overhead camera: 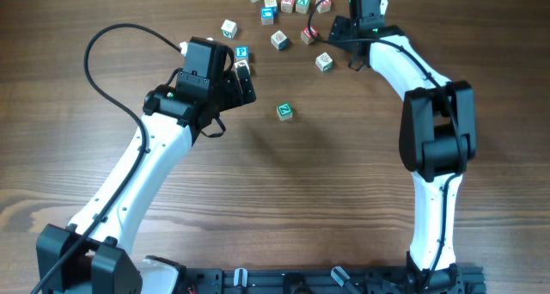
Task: Form a horizontal line
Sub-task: 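Reach the right gripper to the pile and grasp the red M block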
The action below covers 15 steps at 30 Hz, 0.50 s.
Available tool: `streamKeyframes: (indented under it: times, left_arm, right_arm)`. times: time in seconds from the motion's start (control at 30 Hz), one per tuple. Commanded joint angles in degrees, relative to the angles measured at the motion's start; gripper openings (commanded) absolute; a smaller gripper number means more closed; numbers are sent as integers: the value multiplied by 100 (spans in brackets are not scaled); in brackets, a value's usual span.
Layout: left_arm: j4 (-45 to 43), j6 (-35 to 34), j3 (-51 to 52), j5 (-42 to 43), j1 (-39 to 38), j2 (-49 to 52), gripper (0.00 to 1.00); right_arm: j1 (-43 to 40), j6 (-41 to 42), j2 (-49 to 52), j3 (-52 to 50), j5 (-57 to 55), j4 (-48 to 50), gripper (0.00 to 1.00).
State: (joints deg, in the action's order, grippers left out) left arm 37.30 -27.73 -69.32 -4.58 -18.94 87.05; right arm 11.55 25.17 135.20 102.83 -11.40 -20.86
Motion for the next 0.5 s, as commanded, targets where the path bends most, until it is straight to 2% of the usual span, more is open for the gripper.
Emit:
streamKeyframes:
  times: [0.0,0.2,0.27,0.3,0.33,0.47]
  left_arm:
    - [-13,26,37,26,20,-48,100]
    - [-15,26,37,26,20,-48,100]
    - [-15,28,37,26,20,-48,100]
    - [-15,26,37,26,20,-48,100]
    - [-13,26,37,26,20,-48,100]
    - [-13,26,37,26,20,-48,100]
  right_arm:
    - [17,-105,223,162,-195,175,94]
    - [17,-120,234,190,-61,614,74]
    - [17,-120,275,190,-61,691,62]
    - [17,-118,315,190,-61,708,59]
    - [17,-120,343,190,-59,708,57]
    - [17,-118,509,190,254,713,60]
